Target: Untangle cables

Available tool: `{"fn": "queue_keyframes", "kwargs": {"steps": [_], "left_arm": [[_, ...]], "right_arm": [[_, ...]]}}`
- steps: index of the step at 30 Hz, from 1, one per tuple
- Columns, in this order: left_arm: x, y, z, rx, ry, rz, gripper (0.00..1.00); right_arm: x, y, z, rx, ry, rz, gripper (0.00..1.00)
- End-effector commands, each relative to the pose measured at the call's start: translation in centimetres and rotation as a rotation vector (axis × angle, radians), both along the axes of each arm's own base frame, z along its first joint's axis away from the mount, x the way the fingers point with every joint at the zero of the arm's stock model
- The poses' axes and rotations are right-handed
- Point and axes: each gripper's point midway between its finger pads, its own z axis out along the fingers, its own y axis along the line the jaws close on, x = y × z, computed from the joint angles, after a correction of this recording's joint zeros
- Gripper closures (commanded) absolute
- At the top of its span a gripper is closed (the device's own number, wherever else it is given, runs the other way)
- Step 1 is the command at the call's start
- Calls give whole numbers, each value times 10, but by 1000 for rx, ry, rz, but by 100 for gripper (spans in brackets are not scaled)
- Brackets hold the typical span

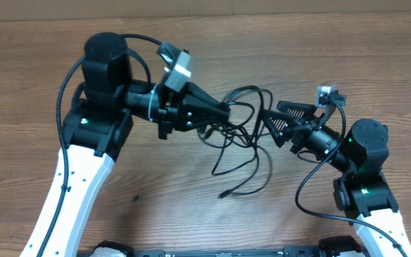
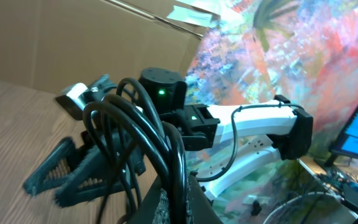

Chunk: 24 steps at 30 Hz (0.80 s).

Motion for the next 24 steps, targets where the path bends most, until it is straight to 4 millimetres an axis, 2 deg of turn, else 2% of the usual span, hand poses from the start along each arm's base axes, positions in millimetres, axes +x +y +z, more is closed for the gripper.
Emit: {"fn": "queue_keyframes", "kwargs": {"steps": [1,4,16,24], "left_arm": [[-3,10,14,-8,-2,7,96],[3,16,14,-6,10,34,96],[31,56,15,2,114,167,96],[33,59,15,2,117,181,96]], "right_arm": [[1,-2,7,1,-25,-12,7],[-1,-2,13,4,-43,-12,0],[-17,-4,37,71,-68,-18,0],[-30,5,41,111,-38,64,0]]}}
